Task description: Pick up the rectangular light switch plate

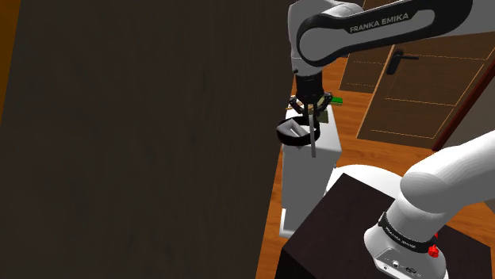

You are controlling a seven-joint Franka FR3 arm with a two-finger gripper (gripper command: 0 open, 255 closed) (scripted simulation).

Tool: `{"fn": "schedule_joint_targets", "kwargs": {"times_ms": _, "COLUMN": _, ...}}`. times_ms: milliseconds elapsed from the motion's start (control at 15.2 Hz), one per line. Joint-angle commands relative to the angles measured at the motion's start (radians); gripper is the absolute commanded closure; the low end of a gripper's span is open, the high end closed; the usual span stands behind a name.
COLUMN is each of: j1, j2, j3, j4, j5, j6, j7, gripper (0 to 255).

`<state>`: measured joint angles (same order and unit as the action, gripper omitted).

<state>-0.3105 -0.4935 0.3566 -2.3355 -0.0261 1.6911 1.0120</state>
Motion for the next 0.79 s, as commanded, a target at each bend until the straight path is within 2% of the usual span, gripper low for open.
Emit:
{"fn": "schedule_joint_targets", "kwargs": {"times_ms": 0, "j1": -0.001, "j2": -0.002, "j3": -0.003, "j4": 0.026, "j5": -0.002, "j6": -0.026, "j7": -0.005, "gripper": 255}}
{"fn": "schedule_joint_targets", "kwargs": {"times_ms": 594, "j1": -0.007, "j2": -0.002, "j3": -0.013, "j4": 0.145, "j5": -0.008, "j6": -0.145, "j7": -0.022, "gripper": 255}}
{"fn": "schedule_joint_targets", "kwargs": {"times_ms": 726, "j1": -0.007, "j2": -0.002, "j3": -0.013, "j4": 0.147, "j5": -0.009, "j6": -0.147, "j7": -0.023, "gripper": 255}}
